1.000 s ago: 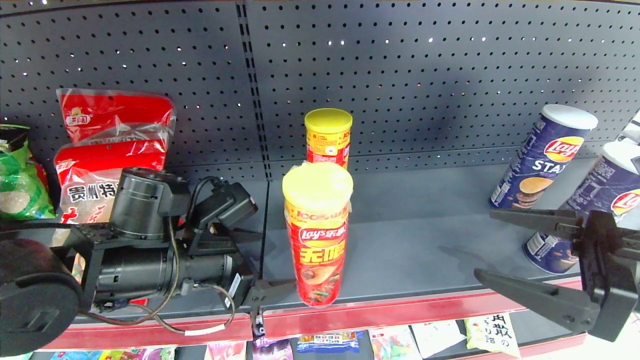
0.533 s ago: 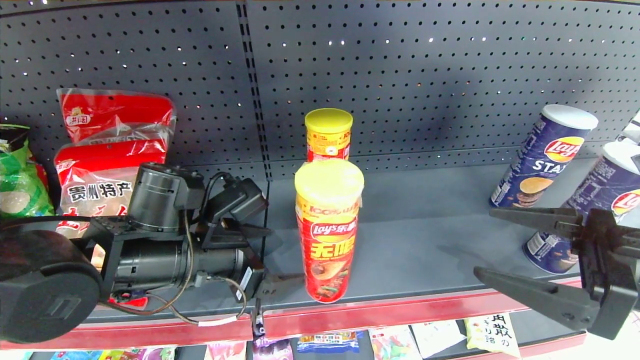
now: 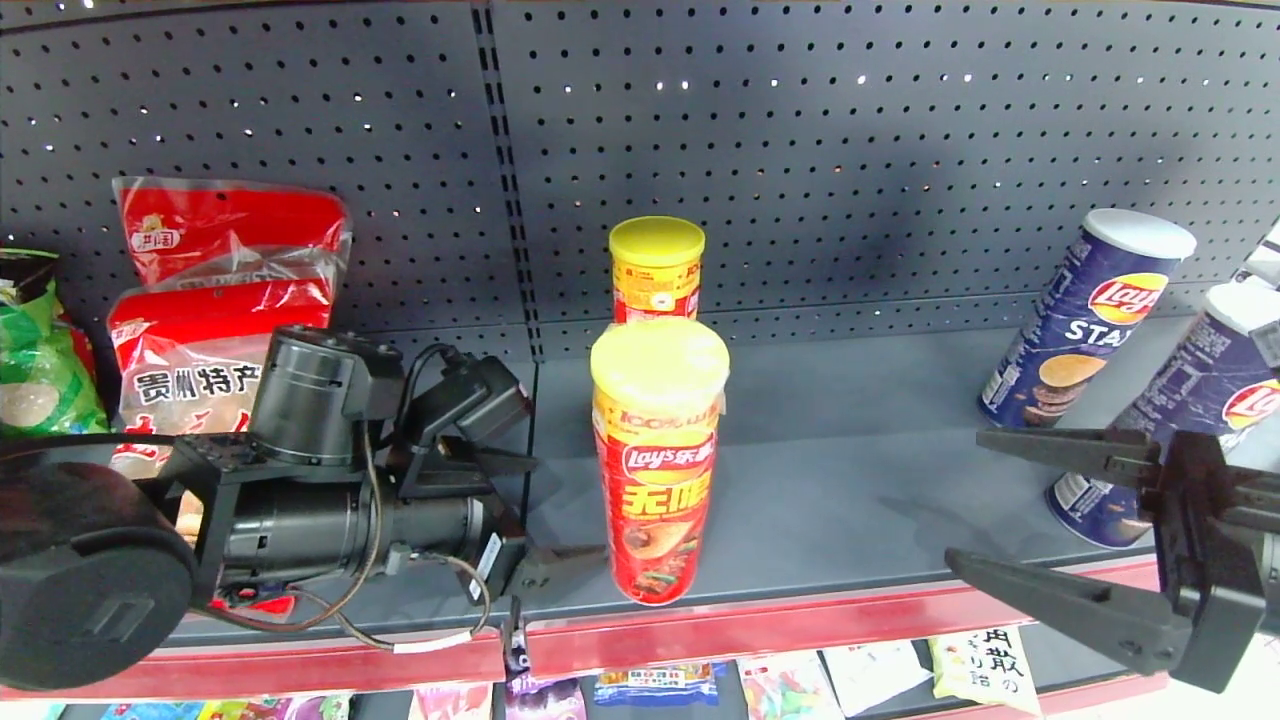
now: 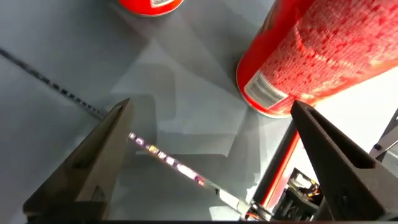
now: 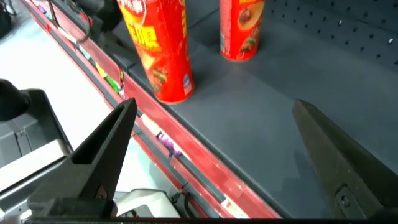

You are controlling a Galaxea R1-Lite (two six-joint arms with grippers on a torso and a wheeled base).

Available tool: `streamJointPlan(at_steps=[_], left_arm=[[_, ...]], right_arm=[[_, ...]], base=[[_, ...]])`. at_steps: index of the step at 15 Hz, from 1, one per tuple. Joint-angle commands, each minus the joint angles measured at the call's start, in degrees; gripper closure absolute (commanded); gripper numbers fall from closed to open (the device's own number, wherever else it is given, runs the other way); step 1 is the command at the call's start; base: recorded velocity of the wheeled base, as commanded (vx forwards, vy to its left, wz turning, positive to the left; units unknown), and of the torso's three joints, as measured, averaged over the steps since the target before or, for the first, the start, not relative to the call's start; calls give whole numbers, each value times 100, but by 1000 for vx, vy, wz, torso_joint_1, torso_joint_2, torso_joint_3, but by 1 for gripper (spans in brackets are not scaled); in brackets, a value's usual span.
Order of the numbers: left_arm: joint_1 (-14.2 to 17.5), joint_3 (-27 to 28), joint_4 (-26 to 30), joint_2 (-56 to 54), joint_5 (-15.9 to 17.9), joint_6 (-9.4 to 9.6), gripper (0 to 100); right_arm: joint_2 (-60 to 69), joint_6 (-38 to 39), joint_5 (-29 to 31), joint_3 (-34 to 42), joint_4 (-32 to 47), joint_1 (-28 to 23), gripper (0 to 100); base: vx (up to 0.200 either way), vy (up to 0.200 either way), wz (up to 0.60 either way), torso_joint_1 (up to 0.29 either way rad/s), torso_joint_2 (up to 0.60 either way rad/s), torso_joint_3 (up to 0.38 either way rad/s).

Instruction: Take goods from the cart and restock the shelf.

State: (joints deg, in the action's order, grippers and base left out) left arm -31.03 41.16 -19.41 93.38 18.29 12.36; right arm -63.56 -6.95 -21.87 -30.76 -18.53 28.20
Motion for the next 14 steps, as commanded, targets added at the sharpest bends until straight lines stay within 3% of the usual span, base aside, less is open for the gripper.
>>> streamJointPlan(at_steps=[1, 3, 5, 6, 9, 10, 12, 14], left_arm=[[44, -398, 7, -777, -185, -190, 0], [44, -872, 77, -1973, -809, -718, 0], [53, -1092, 499, -3019, -1574, -1016, 0], [53, -1154, 1413, -4056, -2268, -1201, 0], [193, -1136, 3347, -6025, -3077, -1429, 0], [413, -1118, 3751, -6367, -3138, -1473, 0], [1538, -1162, 4806, -7264, -3138, -1509, 0], [2136, -1198, 5500, -7791, -3129, -1561, 0]], right_arm=[[186, -17, -1, 246, -2, 10, 0], [670, -26, -10, 615, 25, 19, 0], [1232, -87, -10, 1054, 60, 2, 0], [1821, -131, 69, 1318, 315, -201, 0], [3227, -131, 473, 1256, 1677, -1422, 0], [3491, -131, 552, 1212, 1932, -1721, 0], [4238, -114, 886, 1204, 2582, -2661, 0], [4748, -96, 974, 1212, 3189, -3092, 0]], base=[[0, 0, 0, 0, 0, 0], [0, 0, 0, 0, 0, 0], [0, 0, 0, 0, 0, 0], [0, 0, 0, 0, 0, 0], [0, 0, 0, 0, 0, 0], [0, 0, 0, 0, 0, 0], [0, 0, 0, 0, 0, 0], [0, 0, 0, 0, 0, 0]])
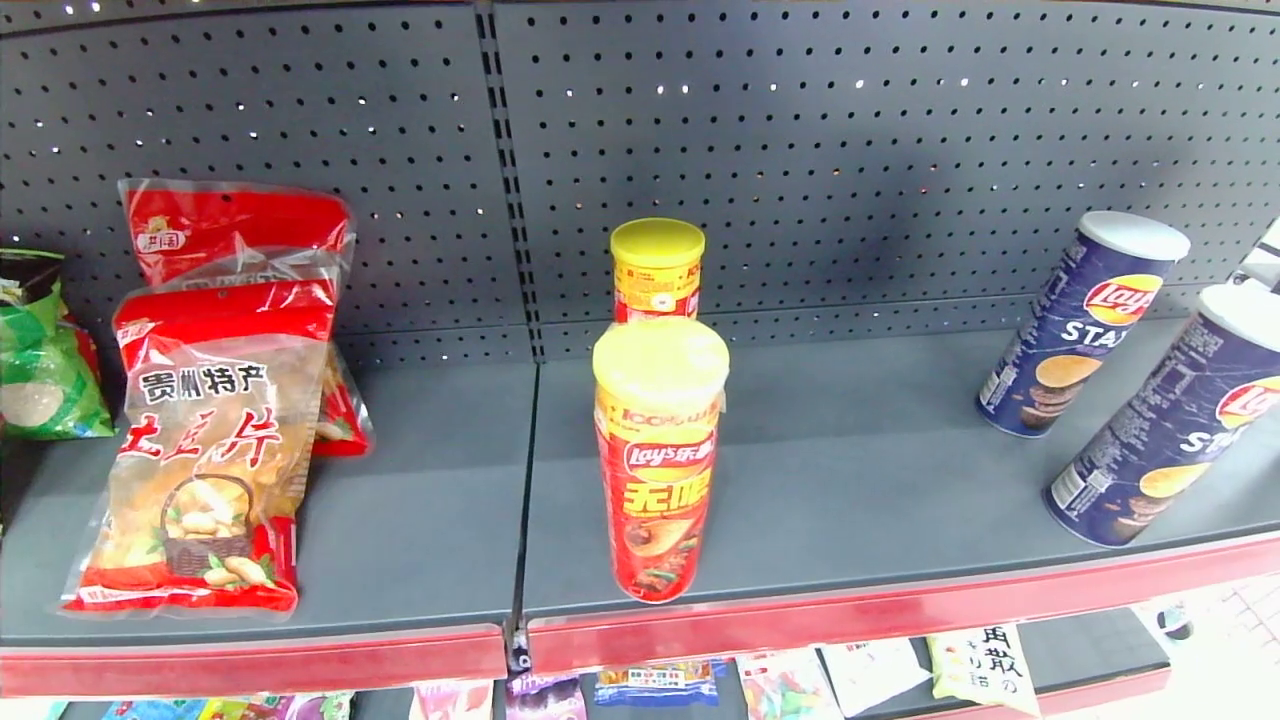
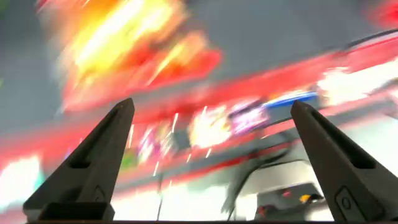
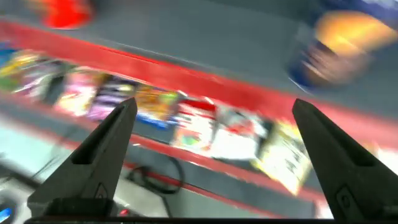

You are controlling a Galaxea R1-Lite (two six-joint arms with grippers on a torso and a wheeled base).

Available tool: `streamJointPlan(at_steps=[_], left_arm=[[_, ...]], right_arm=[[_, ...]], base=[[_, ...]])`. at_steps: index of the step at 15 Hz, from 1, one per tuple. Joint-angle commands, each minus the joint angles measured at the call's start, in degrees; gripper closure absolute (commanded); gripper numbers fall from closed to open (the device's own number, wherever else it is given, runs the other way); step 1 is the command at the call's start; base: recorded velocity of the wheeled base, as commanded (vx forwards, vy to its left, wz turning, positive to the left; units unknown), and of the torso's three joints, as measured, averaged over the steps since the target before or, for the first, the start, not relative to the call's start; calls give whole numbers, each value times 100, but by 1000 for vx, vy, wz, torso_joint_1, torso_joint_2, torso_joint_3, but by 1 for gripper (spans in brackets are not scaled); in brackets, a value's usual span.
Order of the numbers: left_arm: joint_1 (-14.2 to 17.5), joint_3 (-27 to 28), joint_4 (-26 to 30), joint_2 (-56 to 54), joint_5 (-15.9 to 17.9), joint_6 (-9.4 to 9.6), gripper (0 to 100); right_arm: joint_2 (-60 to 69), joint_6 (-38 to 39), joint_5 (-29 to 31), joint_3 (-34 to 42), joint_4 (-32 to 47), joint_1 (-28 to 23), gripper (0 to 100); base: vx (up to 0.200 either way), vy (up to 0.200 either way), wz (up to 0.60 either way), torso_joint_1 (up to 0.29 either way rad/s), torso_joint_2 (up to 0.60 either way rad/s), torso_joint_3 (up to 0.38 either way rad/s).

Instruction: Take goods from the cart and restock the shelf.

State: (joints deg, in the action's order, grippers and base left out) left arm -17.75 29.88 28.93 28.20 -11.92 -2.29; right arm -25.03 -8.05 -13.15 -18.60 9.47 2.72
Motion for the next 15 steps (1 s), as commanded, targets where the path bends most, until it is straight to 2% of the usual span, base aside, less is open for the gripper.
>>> streamJointPlan(at_steps=[1, 2, 3, 4, 5, 7, 8, 9, 10, 11, 12, 13, 14, 15], left_arm=[[966, -105, 904, -1484, -117, -263, 0], [1089, -131, 1089, -1616, -117, -439, 0], [1274, -167, 1229, -1677, -117, -720, 0], [1379, -202, 1238, -1703, -109, -861, 0], [1485, -413, 1212, -1985, -73, -940, 0], [1476, -817, 1106, -2424, -3, -966, 0], [1476, -1010, 394, -2415, 67, -975, 0], [1476, -1204, -230, -2415, 305, -922, 0], [1476, -1380, -625, -2415, 753, -755, 0], [1476, -1450, -652, -2415, 832, -588, 0], [1476, -1766, -836, -2415, 832, -219, 0], [1476, -2188, -1548, -2415, 797, -175, 0], [1476, -2425, -1944, -2415, 753, -175, 0], [1485, -2953, -3113, -2424, 718, -140, 0]], right_arm=[[1184, 14, 120, 15, 732, -676, 0], [1483, 5, 120, 50, 1030, -720, 0], [1817, 5, 129, 59, 1408, -729, 0], [1949, -4, 146, 59, 1619, -729, 0], [1949, 14, 340, 67, 1698, -729, 0], [1949, 5, 401, 261, 1690, -729, 0], [1949, -4, 401, 577, 1338, -729, 0], [1949, -30, 393, 955, 652, -729, 0], [1949, -4, 349, 1579, -604, -729, 0], [1949, 93, 322, 1746, -1088, -720, 0], [1949, 277, 375, 1764, -1097, -729, 0], [1949, 277, 542, 1781, -1123, -729, 0], [1949, 277, 656, 1781, -1123, -729, 0], [1949, 374, 867, 1772, -1123, -729, 0]], base=[[0, 0, 0, 0, 0, 0], [0, 0, 0, 0, 0, 0], [0, 0, 0, 0, 0, 0], [0, 0, 0, 0, 0, 0], [0, 0, 0, 0, 0, 0], [0, 0, 0, 0, 0, 0], [0, 0, 0, 0, 0, 0], [0, 0, 0, 0, 0, 0], [0, 0, 0, 0, 0, 0], [0, 0, 0, 0, 0, 0], [0, 0, 0, 0, 0, 0], [0, 0, 0, 0, 0, 0], [0, 0, 0, 0, 0, 0], [0, 0, 0, 0, 0, 0]])
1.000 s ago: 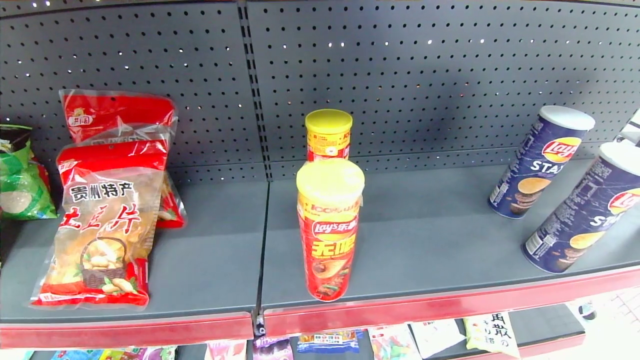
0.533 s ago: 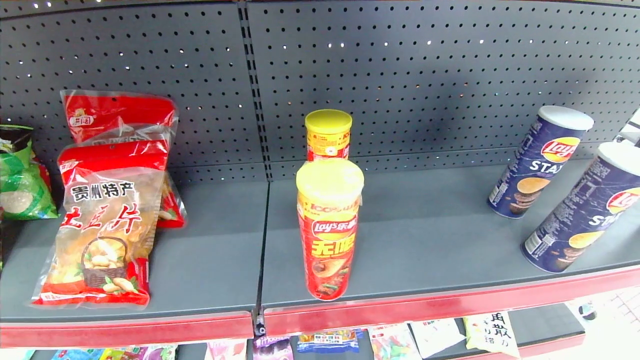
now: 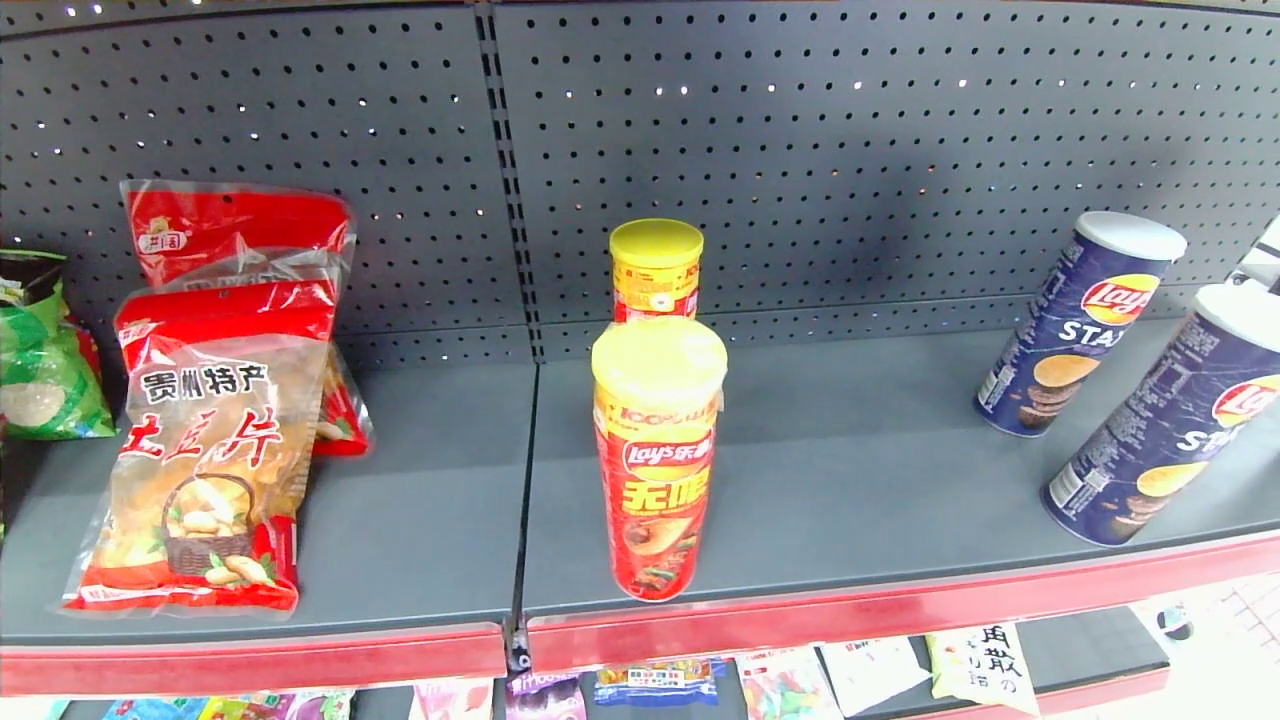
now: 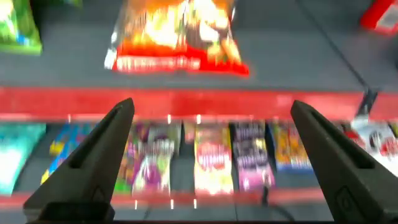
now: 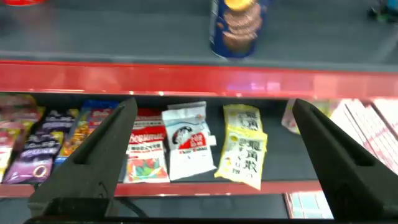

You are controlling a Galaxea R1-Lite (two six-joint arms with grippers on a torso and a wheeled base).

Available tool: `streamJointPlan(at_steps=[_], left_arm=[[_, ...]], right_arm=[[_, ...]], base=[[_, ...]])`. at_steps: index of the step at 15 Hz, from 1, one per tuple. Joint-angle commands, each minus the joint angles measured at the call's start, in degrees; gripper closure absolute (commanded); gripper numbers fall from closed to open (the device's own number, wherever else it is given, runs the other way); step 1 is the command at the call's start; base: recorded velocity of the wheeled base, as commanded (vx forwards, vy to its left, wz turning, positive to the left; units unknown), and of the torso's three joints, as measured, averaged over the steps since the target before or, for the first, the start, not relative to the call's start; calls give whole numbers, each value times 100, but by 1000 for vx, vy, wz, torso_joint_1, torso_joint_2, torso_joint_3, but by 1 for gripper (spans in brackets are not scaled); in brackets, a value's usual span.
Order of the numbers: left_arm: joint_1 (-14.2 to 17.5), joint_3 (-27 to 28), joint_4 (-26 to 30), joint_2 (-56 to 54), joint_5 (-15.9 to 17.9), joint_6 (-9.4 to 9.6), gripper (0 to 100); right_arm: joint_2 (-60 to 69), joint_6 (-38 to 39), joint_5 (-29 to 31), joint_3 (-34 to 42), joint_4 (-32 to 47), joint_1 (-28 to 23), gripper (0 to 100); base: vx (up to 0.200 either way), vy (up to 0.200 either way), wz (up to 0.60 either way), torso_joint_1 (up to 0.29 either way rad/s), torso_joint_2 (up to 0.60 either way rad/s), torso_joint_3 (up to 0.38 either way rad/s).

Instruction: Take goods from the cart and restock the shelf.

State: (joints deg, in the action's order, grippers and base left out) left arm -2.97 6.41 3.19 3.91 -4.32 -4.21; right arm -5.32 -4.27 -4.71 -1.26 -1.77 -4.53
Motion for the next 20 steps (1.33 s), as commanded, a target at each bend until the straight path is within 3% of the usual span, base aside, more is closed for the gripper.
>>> streamJointPlan(at_steps=[1, 4, 5, 6, 7, 8, 9, 11, 13, 16, 20], left_arm=[[7, -624, -557, 4, -25, 60, 0], [7, -615, -530, 4, 282, -54, 0], [7, -624, -548, 4, 827, 43, 0], [7, -624, -548, 4, 1231, 500, 0], [7, -632, -539, 4, 1223, 693, 0], [122, -615, -267, -57, 581, 614, 0], [280, -615, -258, -92, 440, 333, 0], [280, -632, -284, -391, 440, 465, 0], [280, -632, -293, -391, 309, 341, 0], [280, -632, -293, -391, 335, 368, 0], [289, -632, -293, -391, 335, 368, 0]], right_arm=[[-22, 119, 22, 38, 10, -4, 0], [-22, 163, -312, 38, 19, 5, 0], [-22, 189, -681, 20, 45, -4, 0], [-22, 128, -725, 20, 54, -4, 0], [-22, 137, -725, 20, 63, -4, 0], [-22, 268, -716, 11, 80, -4, 0], [-22, 348, -672, 11, 71, -4, 0], [-22, 207, -540, 11, 80, -4, 0], [-66, 216, -241, 11, 98, -223, 0], [-49, 5, -259, 29, 36, -223, 0], [-49, -13, -1182, -6, 142, -127, 0]], base=[[0, 0, 0, 0, 0, 0], [0, 0, 0, 0, 0, 0], [0, 0, 0, 0, 0, 0], [0, 0, 0, 0, 0, 0], [0, 0, 0, 0, 0, 0], [0, 0, 0, 0, 0, 0], [0, 0, 0, 0, 0, 0], [0, 0, 0, 0, 0, 0], [0, 0, 0, 0, 0, 0], [0, 0, 0, 0, 0, 0], [0, 0, 0, 0, 0, 0]])
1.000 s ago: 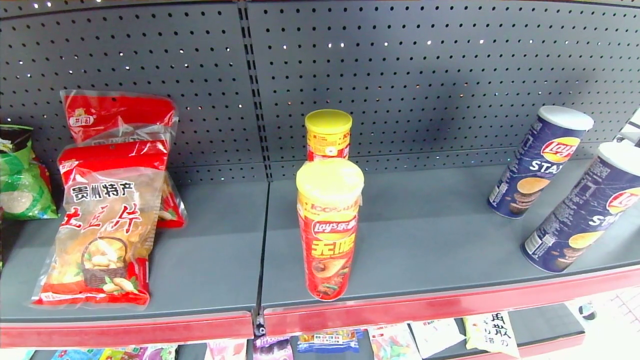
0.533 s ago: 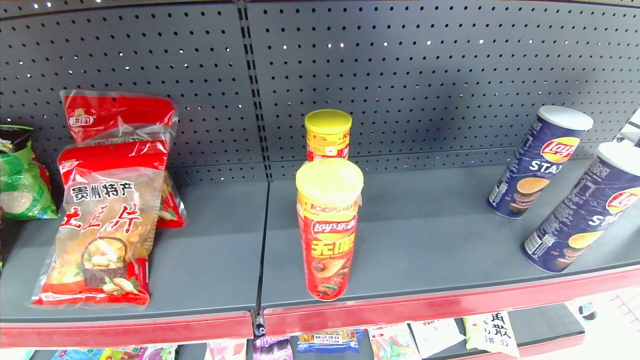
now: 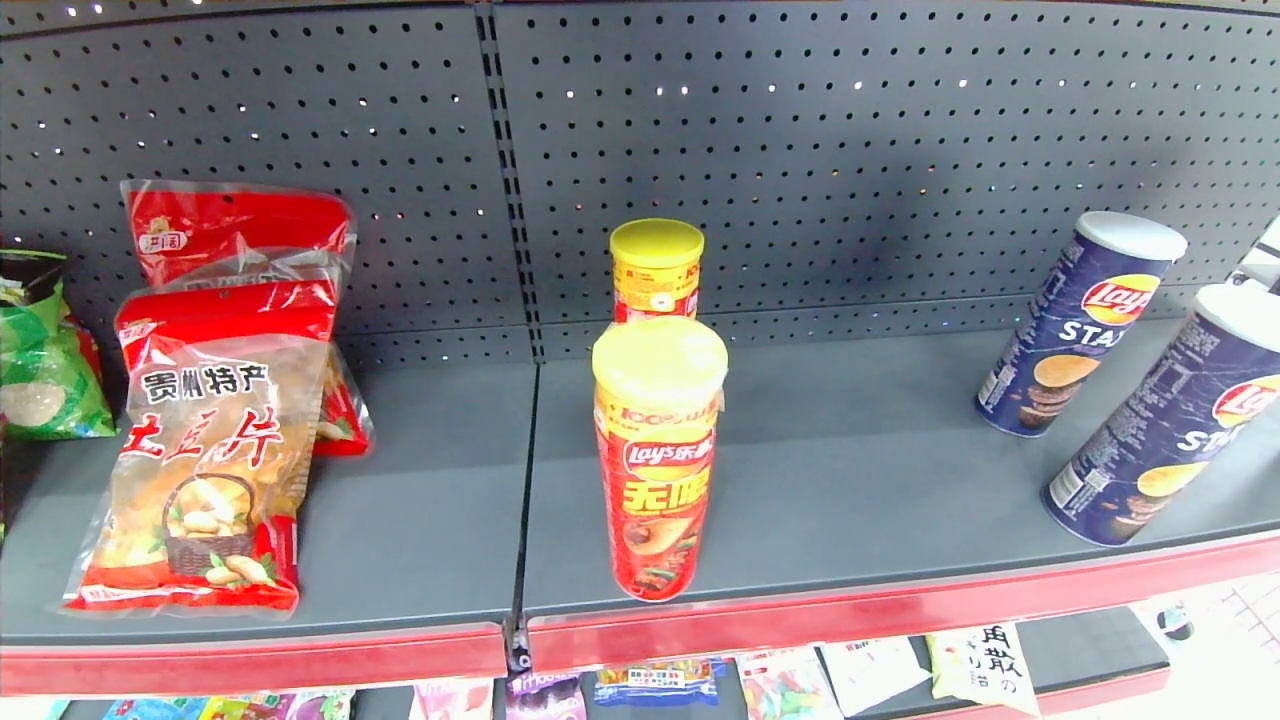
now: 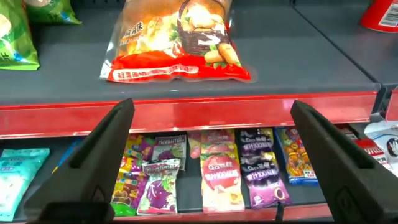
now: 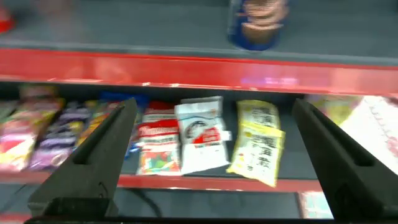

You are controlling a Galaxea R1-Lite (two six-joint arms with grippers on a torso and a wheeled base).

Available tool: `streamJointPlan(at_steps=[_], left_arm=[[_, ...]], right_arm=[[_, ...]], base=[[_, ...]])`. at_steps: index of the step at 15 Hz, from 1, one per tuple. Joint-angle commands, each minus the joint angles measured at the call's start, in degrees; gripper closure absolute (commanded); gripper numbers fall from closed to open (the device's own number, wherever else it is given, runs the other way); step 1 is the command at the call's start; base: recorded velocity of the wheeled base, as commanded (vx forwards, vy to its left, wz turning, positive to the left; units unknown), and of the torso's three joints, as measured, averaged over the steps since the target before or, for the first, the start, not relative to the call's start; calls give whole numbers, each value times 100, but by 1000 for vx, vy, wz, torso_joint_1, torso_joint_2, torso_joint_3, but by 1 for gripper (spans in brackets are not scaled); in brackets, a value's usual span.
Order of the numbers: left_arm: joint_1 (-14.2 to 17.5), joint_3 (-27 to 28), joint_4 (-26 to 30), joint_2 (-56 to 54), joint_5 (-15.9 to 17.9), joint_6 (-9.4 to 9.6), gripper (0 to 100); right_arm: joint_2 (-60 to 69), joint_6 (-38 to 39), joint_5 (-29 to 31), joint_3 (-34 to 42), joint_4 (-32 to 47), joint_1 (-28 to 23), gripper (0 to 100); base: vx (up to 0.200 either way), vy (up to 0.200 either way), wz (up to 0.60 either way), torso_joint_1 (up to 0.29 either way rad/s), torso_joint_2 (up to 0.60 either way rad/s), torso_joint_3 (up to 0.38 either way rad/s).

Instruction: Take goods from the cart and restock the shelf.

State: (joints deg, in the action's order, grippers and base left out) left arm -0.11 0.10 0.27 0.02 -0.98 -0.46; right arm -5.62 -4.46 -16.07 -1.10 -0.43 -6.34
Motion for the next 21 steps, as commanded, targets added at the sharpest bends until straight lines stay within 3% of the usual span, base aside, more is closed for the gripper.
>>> streamJointPlan(at_steps=[1, 5, 8, 10, 11, 14, 21], left_arm=[[-7, -1, 8, -2, 1, 2, 0], [2, -1, 0, -2, 10, 2, 0], [-7, -1, 0, -2, 10, 2, 0], [-7, -1, 8, -2, 10, 11, 0], [2, -1, 8, -2, 10, 2, 0], [-7, -1, 8, -2, 1, 2, 0], [-7, -1, 8, -2, 1, 11, 0]], right_arm=[[-18, -108, -37, -13, 8, 45, 0], [-9, -169, 1255, 101, -318, -87, 0], [-9, -178, 1106, 110, -370, -87, 0], [-9, -99, 262, 101, -239, -87, 0], [-9, -108, 165, 92, -239, -87, 0], [-9, 16, 1413, 110, -203, -87, 0], [-18, 411, 1422, 110, 60, -69, 0]], base=[[0, 0, 0, 0, 0, 0], [0, 0, 0, 0, 0, 0], [0, 0, 0, 0, 0, 0], [0, 0, 0, 0, 0, 0], [0, 0, 0, 0, 0, 0], [0, 0, 0, 0, 0, 0], [-29, 0, 0, 0, 0, 0]])
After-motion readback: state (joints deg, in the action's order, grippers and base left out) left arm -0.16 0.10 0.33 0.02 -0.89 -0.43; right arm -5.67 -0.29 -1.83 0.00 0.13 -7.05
